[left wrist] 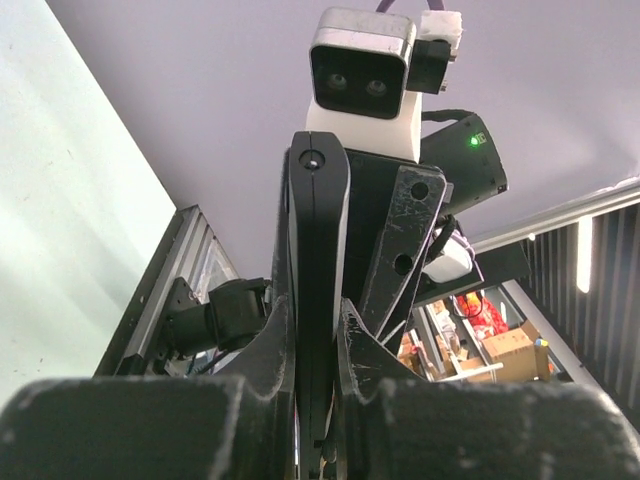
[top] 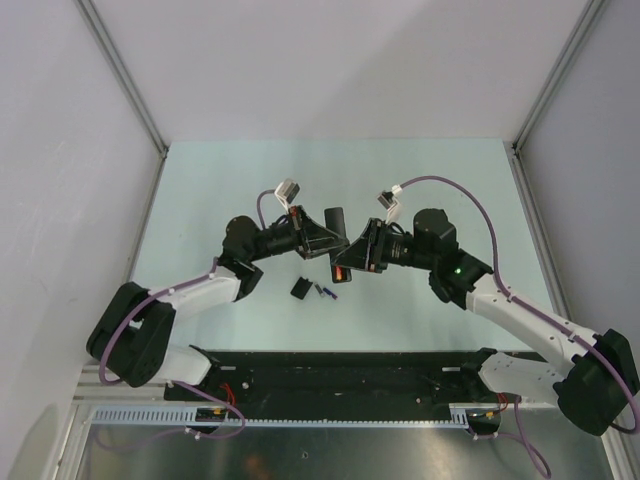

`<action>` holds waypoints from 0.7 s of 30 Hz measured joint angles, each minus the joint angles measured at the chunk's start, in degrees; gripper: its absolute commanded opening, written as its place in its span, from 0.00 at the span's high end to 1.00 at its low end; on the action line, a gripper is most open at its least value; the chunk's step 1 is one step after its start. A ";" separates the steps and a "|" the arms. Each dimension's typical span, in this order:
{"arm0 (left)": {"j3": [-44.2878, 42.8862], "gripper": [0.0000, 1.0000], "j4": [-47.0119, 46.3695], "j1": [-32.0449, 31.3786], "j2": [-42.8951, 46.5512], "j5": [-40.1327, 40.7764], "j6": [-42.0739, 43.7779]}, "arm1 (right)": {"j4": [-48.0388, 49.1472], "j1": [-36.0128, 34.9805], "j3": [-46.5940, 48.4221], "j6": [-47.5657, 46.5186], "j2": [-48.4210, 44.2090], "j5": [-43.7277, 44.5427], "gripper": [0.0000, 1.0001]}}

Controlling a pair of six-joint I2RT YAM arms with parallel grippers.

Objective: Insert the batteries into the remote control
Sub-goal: Load the battery into the remote control.

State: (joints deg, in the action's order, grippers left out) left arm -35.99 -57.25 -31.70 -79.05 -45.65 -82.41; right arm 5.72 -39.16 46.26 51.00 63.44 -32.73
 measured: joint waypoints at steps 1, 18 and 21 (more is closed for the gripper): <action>0.00 1.00 0.04 -0.02 0.00 0.00 -0.17 | 0.17 -0.02 0.00 -0.17 0.00 0.04 0.47; -0.13 1.00 -0.50 -0.37 0.20 0.02 0.00 | -2.84 0.07 0.09 0.31 -4.90 2.60 0.31; -0.13 1.00 -0.50 0.00 0.20 -0.02 0.13 | -6.25 0.63 0.94 -1.64 -8.63 5.07 0.32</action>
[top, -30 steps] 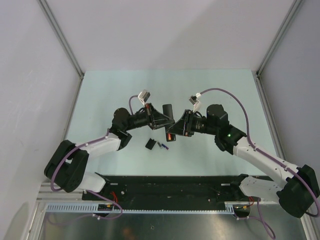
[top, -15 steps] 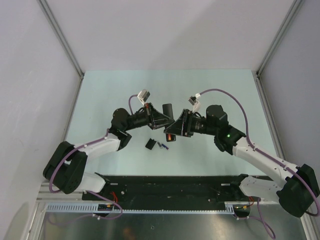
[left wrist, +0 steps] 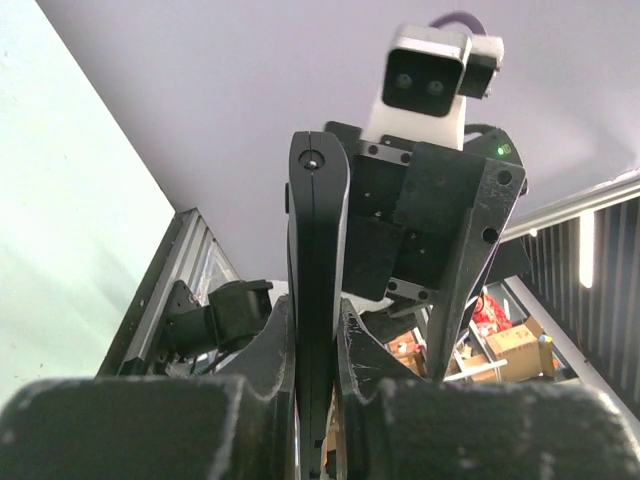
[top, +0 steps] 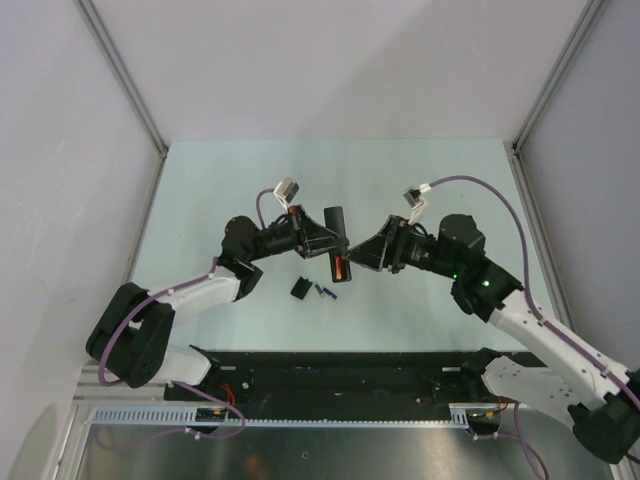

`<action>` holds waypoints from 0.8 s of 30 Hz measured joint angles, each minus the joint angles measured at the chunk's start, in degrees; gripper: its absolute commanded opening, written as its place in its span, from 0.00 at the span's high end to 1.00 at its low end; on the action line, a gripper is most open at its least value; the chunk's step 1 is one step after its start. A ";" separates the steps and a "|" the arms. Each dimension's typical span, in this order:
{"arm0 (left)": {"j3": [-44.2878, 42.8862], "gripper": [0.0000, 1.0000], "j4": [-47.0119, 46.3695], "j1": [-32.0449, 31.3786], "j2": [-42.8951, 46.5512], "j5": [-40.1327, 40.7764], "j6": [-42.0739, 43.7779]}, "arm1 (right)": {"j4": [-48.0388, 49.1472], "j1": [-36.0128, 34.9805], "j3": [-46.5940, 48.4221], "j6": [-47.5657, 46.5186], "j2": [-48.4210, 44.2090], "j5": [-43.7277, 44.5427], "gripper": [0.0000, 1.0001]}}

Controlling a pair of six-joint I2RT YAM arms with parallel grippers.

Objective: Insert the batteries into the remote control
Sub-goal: Load the battery into the remote control, then adjust the battery at the center of the board.

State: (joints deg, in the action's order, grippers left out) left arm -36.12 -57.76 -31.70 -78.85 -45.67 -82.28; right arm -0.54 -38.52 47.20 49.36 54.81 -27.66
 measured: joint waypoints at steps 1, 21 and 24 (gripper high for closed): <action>0.00 1.00 0.02 0.37 0.00 0.00 0.07 | -1.36 0.26 0.20 -0.85 -1.51 1.29 0.32; 16.13 1.00 8.07 14.49 17.33 -2.56 6.56 | -17.55 -6.58 -0.33 -20.70 21.27 29.42 0.49; 16.13 1.00 13.11 15.37 21.14 -2.58 10.21 | -17.57 -10.21 1.84 -23.30 26.38 31.74 0.51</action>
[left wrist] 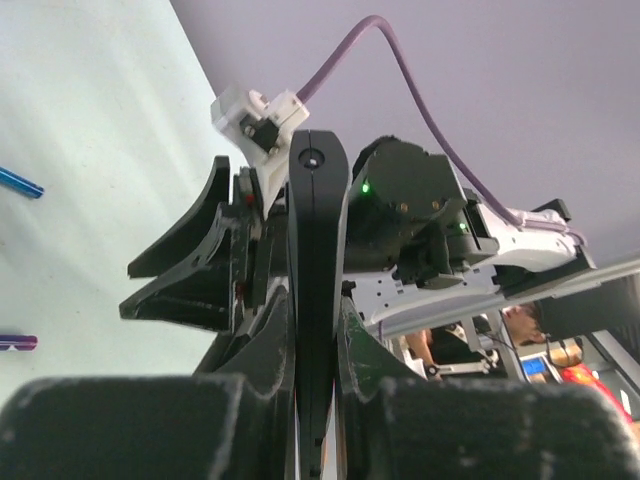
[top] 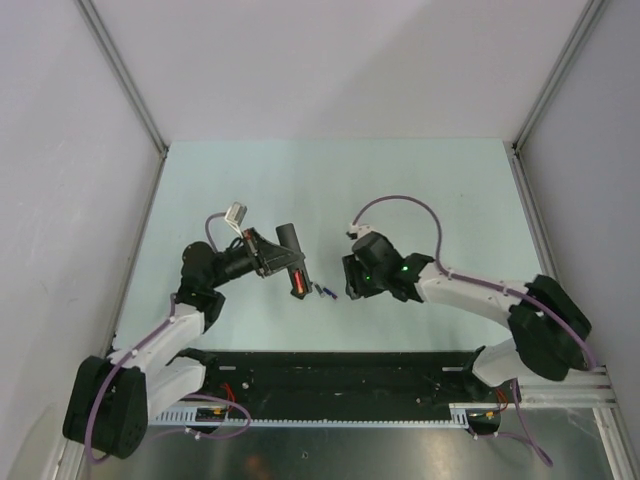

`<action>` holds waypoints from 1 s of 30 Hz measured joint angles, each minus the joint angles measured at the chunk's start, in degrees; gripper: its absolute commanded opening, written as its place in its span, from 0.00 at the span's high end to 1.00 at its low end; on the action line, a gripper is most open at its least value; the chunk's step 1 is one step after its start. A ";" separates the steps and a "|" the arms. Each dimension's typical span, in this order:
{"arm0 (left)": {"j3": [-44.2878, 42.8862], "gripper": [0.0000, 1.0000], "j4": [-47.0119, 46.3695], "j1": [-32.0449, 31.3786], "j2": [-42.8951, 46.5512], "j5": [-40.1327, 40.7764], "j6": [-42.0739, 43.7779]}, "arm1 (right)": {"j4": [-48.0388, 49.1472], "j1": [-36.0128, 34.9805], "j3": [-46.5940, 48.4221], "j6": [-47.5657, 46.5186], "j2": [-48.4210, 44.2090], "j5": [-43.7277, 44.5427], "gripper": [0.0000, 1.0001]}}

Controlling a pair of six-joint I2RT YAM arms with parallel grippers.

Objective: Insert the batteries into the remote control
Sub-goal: Adjust the battery at the center of the board.

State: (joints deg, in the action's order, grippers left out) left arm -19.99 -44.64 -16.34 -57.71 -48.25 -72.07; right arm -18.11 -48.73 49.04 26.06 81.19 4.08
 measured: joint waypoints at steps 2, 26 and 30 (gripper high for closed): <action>-0.02 1.00 3.93 0.33 2.23 0.04 2.82 | -0.02 -1.79 1.97 -1.18 3.15 0.87 0.52; -0.02 1.00 17.05 1.53 8.02 0.04 9.77 | 1.11 -5.25 9.79 -11.80 16.02 1.51 0.54; -0.02 1.00 17.38 1.53 8.11 0.04 9.77 | 1.51 -5.38 10.25 -11.85 16.26 1.46 0.54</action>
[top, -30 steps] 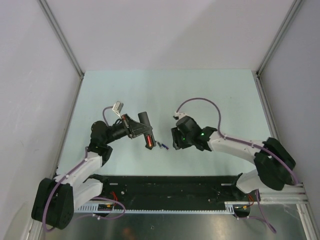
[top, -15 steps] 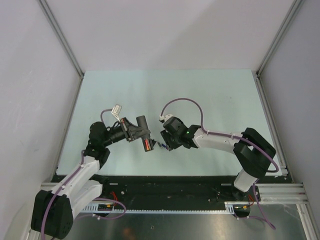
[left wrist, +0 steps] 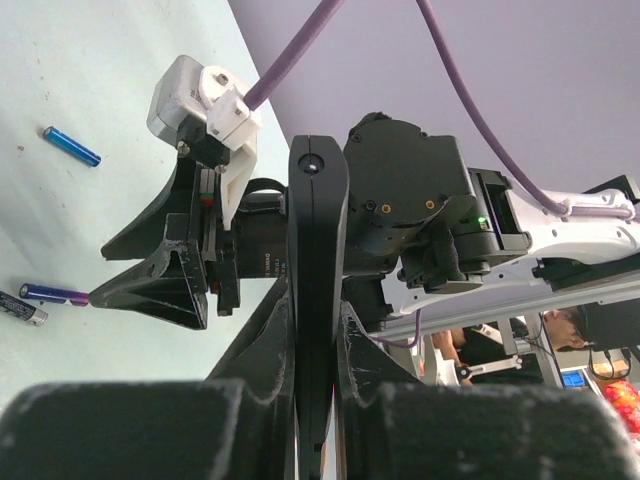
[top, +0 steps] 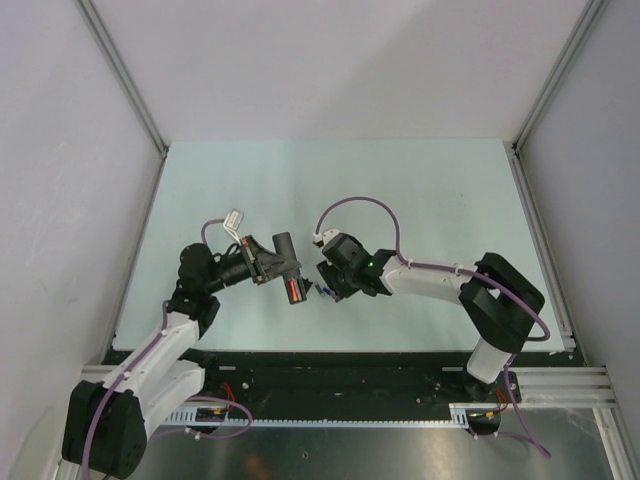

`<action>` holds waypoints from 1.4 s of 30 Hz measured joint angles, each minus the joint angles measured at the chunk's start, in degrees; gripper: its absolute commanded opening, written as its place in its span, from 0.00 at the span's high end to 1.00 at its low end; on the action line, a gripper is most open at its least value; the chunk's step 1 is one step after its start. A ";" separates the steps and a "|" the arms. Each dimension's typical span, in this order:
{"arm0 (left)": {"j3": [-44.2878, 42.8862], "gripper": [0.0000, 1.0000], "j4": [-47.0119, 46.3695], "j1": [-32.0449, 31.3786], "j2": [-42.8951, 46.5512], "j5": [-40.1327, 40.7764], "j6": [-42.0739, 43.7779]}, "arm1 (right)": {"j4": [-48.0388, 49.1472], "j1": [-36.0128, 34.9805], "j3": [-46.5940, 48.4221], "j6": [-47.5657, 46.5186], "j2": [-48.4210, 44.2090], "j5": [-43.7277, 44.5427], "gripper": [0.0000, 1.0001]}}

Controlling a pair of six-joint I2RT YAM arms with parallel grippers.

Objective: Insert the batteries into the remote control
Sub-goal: Adjust the battery at the center of the board.

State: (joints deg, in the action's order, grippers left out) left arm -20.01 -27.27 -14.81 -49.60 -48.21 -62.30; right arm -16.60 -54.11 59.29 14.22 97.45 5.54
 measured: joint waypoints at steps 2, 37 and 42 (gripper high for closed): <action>0.00 1.00 0.24 0.00 0.22 0.00 0.00 | 0.22 0.00 0.17 0.02 0.24 0.02 0.54; 0.00 1.00 0.87 0.00 1.36 0.00 -0.02 | 1.31 -0.42 3.04 -4.04 6.49 1.36 0.83; 0.00 1.00 0.87 0.00 1.86 -0.02 -0.04 | 1.11 -0.13 3.21 -4.85 6.60 1.77 0.98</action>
State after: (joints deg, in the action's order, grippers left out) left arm -20.01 -26.39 -14.81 -47.75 -48.23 -62.35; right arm -15.49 -54.24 62.50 9.37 104.05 7.31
